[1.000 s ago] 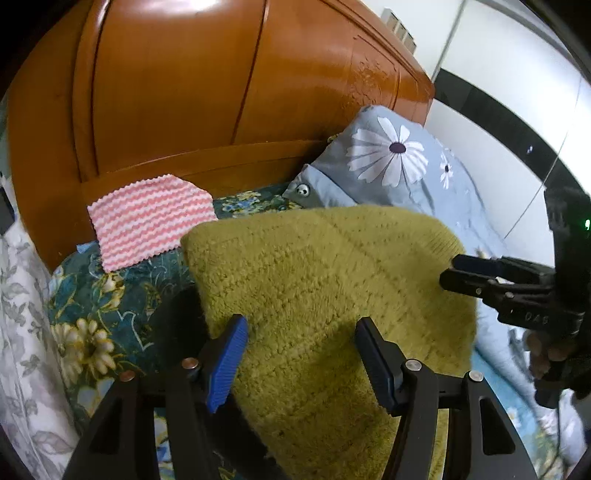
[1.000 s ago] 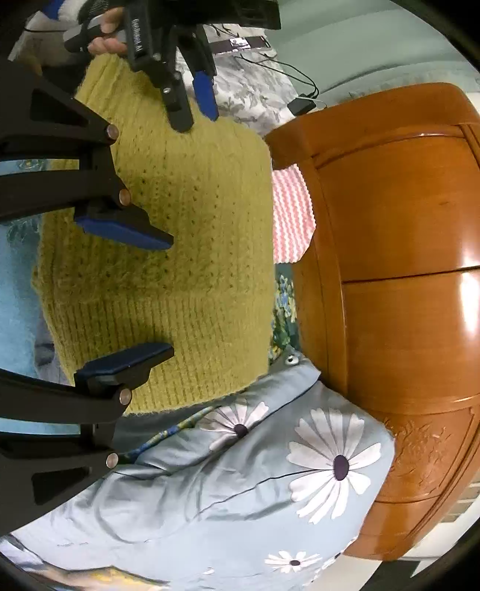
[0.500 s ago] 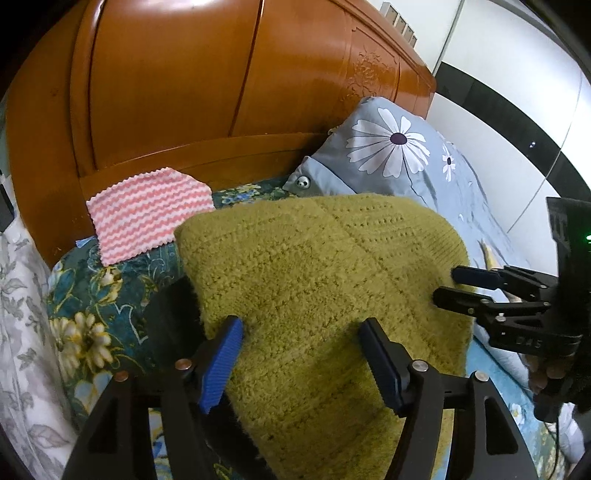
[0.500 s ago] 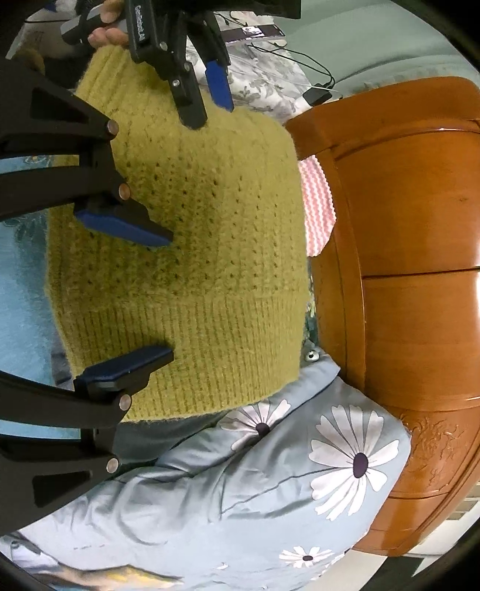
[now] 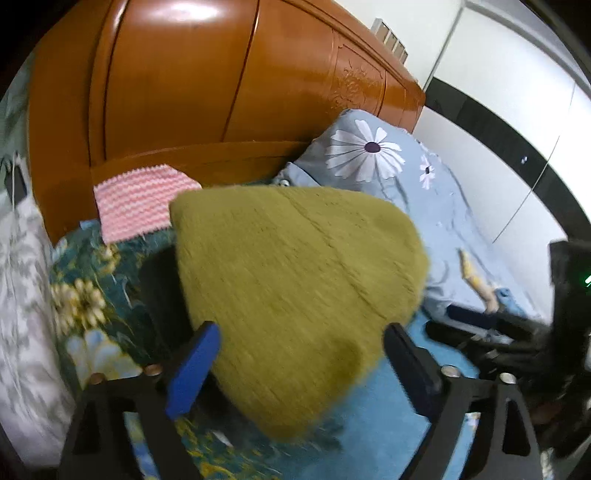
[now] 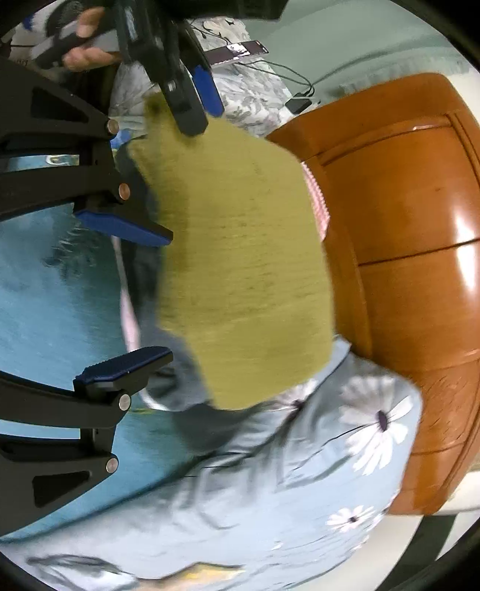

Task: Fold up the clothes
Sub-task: 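Open both grippers and release the sweater on the pile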

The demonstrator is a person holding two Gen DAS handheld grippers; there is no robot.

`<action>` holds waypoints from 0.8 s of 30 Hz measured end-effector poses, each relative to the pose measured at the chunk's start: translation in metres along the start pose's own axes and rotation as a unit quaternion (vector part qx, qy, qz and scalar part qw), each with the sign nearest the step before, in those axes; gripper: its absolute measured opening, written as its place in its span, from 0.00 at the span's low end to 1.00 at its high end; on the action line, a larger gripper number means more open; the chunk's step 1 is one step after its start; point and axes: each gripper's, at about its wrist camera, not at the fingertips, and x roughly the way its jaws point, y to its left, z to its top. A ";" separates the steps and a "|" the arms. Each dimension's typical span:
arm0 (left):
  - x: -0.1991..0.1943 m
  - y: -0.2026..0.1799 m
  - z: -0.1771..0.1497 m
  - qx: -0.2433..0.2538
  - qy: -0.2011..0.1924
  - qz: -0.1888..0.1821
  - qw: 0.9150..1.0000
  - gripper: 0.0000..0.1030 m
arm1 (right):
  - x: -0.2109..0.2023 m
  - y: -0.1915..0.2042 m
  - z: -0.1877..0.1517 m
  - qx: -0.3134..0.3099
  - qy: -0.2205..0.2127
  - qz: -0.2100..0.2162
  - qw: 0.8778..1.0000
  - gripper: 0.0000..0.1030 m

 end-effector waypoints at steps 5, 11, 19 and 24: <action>-0.006 -0.019 -0.018 0.019 0.001 0.008 1.000 1.00 | -0.001 -0.001 -0.031 0.033 0.018 -0.004 0.999 0.56; -0.011 -0.024 -0.038 0.012 0.001 0.000 1.000 1.00 | -0.005 -0.002 -0.065 0.049 0.044 -0.029 0.997 0.70; -0.013 -0.036 -0.056 0.021 0.026 -0.009 0.999 1.00 | -0.018 0.001 -0.086 0.076 0.033 -0.043 0.996 0.70; -0.009 -0.037 -0.067 0.038 0.037 0.024 0.998 1.00 | -0.018 0.009 -0.091 0.075 0.027 -0.051 0.995 0.86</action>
